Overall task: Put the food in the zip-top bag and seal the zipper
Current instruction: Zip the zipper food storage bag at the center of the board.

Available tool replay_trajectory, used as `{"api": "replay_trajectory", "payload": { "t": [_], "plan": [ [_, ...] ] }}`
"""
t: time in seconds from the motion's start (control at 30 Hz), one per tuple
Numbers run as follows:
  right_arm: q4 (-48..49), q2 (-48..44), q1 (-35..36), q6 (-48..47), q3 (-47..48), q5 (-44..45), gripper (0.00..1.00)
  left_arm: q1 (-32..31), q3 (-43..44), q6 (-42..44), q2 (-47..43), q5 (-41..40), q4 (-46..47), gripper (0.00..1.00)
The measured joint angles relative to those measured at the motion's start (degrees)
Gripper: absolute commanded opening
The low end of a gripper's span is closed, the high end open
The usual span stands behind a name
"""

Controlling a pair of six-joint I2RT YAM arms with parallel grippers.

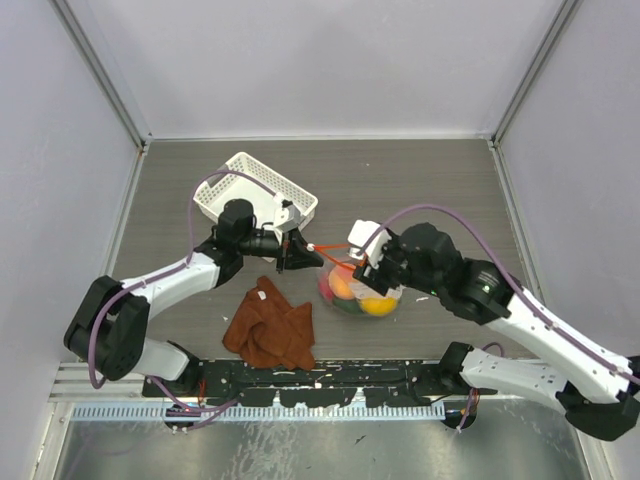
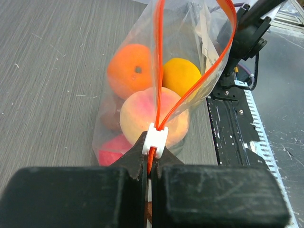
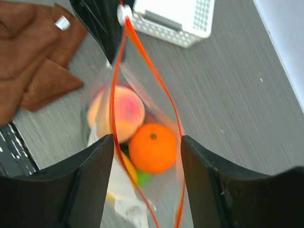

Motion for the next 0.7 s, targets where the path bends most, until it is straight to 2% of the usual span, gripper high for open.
{"api": "replay_trajectory", "payload": {
  "t": [0.3,0.7],
  "plan": [
    [10.9,12.9,0.0,1.8,2.0,-10.5,0.55,0.0,0.1,1.1,-0.8,-0.4,-1.7,0.0],
    [21.0,17.9,-0.9,2.2,2.0,-15.5,0.48,0.0,0.1,1.4,-1.7,-0.4,-2.1,0.0]
  ]
}}
